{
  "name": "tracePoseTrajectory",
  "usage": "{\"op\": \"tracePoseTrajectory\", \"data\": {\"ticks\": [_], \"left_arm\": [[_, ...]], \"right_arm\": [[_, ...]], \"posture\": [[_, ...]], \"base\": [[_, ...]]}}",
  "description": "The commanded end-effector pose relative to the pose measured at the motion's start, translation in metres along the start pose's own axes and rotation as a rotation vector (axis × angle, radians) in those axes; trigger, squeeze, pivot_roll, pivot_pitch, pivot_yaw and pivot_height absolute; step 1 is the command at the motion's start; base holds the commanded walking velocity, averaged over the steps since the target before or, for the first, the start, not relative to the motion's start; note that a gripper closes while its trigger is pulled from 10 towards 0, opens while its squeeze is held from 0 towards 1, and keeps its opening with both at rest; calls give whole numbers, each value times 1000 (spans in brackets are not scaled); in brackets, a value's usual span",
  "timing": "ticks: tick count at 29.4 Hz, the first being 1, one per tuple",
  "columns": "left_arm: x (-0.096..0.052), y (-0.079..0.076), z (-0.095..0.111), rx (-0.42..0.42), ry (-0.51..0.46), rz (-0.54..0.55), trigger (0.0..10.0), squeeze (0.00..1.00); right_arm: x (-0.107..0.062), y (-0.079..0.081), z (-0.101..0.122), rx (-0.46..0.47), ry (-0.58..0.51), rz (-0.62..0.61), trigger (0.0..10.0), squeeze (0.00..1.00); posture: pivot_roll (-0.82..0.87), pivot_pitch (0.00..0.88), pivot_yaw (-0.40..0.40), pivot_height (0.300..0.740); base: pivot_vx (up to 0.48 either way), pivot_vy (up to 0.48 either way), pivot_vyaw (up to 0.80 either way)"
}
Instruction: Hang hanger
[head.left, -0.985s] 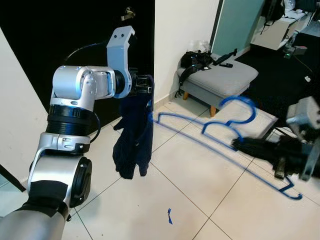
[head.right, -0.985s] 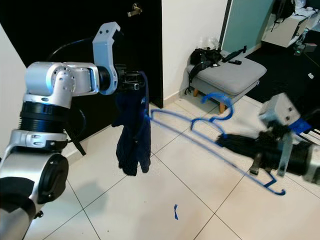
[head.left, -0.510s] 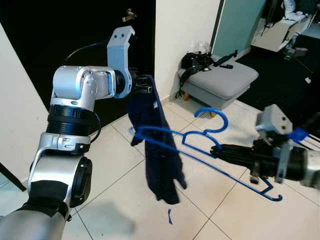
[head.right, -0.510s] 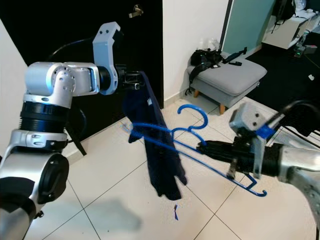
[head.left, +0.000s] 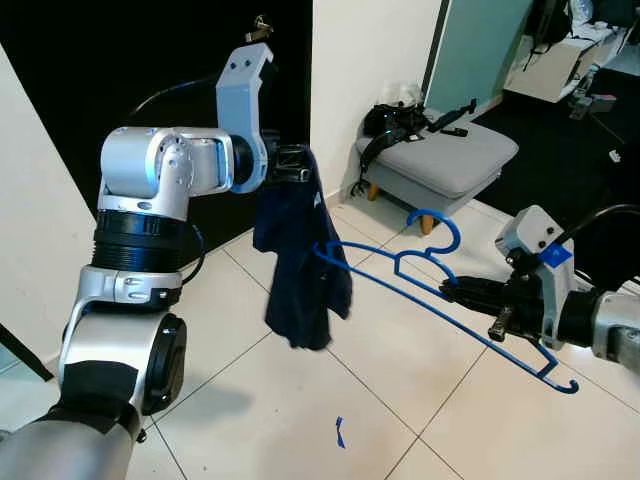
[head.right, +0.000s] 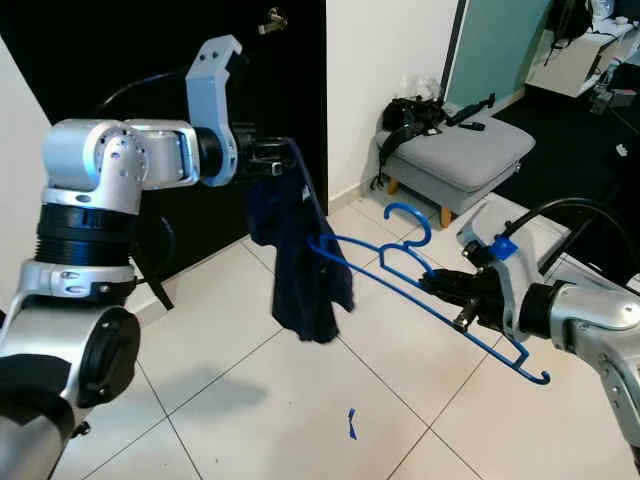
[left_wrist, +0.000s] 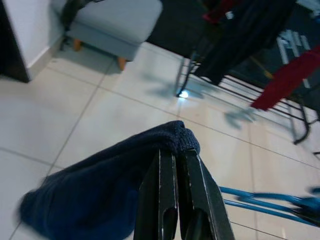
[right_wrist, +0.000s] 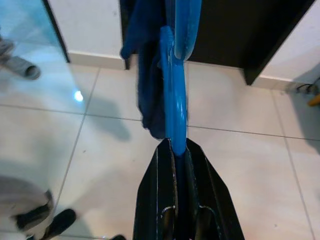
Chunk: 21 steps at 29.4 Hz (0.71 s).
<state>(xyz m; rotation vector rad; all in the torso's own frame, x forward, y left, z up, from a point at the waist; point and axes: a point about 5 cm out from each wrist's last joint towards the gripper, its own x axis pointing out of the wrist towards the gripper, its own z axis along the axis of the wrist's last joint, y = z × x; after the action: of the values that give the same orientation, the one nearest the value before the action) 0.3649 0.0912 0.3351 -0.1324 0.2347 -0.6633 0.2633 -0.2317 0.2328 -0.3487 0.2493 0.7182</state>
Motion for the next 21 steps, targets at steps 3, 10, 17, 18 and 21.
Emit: {"op": "tracePoseTrajectory", "data": {"ticks": [3, 10, 17, 18, 21], "left_arm": [[-3, -20, 15, 7, -46, -86, 10000, 0], [-4, -23, 13, 7, -38, -102, 10000, 0], [-4, -20, 8, 53, -23, -88, 10000, 0], [-5, -19, 7, 68, -18, -84, 10000, 0], [-6, -18, 4, 104, -6, -90, 10000, 0]], "right_arm": [[19, 0, 1, 12, -53, -36, 10000, 0], [33, -5, 8, 35, -112, -94, 10000, 0], [31, -8, 15, 37, -153, -108, 10000, 0], [30, -8, 17, 36, -164, -104, 10000, 0], [30, -8, 21, 40, -193, -101, 10000, 0]], "posture": [[62, 79, -5, 740], [66, 79, -8, 740], [61, 79, -9, 740], [61, 79, -9, 740], [57, 80, -10, 740]], "base": [[0, 0, 0], [0, 0, 0], [0, 0, 0], [0, 0, 0], [0, 0, 0]]}}
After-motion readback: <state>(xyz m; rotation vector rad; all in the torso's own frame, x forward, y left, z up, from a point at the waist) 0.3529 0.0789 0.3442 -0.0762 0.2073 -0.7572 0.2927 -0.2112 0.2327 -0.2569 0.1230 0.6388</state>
